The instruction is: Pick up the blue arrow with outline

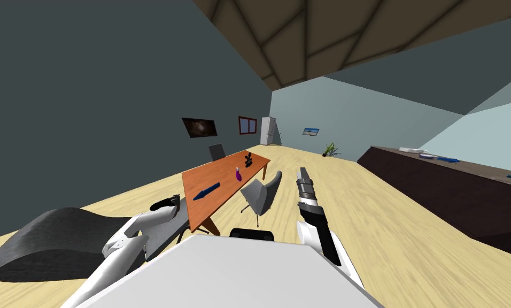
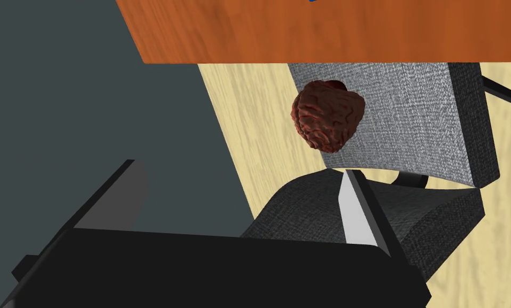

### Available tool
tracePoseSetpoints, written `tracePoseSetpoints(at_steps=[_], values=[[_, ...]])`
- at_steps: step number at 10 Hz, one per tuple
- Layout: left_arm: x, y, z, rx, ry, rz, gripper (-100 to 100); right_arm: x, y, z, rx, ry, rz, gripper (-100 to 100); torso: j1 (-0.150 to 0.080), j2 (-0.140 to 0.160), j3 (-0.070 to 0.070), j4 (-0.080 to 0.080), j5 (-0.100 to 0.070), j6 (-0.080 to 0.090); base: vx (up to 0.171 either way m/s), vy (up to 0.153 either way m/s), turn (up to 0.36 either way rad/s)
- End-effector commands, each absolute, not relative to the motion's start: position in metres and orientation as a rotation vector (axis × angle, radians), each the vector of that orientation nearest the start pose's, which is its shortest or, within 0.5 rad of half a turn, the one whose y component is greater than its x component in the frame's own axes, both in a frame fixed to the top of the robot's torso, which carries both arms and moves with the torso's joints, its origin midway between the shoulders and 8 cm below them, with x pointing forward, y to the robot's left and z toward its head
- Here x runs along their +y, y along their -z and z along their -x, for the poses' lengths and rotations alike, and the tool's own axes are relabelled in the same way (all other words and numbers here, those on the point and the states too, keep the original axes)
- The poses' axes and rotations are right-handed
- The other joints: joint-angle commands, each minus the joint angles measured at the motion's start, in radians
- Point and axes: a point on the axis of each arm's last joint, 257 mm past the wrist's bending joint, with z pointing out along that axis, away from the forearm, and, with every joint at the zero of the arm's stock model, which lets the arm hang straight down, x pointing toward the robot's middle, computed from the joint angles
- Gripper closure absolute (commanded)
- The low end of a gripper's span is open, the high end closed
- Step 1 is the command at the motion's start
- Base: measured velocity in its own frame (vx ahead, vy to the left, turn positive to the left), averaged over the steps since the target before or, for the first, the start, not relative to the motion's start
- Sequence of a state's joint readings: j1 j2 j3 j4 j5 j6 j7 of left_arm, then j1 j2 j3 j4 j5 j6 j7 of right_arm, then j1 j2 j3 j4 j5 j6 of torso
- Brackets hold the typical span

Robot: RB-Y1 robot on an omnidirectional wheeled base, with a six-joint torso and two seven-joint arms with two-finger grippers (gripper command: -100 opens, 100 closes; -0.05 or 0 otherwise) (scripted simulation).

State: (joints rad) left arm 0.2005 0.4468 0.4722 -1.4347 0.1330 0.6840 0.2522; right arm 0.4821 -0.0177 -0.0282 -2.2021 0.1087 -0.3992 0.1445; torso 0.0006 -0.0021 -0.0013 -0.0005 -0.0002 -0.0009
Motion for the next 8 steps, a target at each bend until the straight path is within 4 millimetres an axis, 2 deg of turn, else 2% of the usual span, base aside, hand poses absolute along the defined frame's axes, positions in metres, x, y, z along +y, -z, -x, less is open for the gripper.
tracePoseSetpoints(at_steps=[1, 4, 8], values=[[0.644, 0.387, -0.3, 1.048, 0.232, 2.08, -100, -0.283, 0.026, -0.375, 0.833, -1.037, -0.638, 0, 0.0, 0.0, 0.0, 0.0, 0.0, 0.0, 0.012, 0.005, 0.024], [0.656, 0.402, -0.282, 0.963, 0.186, 2.212, -100, -0.283, 0.026, -0.375, 0.833, -1.037, -0.638, 0, 0.0, 0.001, 0.001, 0.0, 0.0, 0.0, 0.037, 0.008, -0.135], [0.658, 0.419, -0.259, 0.874, 0.126, 2.368, -100, -0.283, 0.026, -0.375, 0.833, -1.037, -0.638, 0, 0.001, 0.0, 0.0, 0.0, 0.0, 0.0, 0.046, 0.02, -0.126]])
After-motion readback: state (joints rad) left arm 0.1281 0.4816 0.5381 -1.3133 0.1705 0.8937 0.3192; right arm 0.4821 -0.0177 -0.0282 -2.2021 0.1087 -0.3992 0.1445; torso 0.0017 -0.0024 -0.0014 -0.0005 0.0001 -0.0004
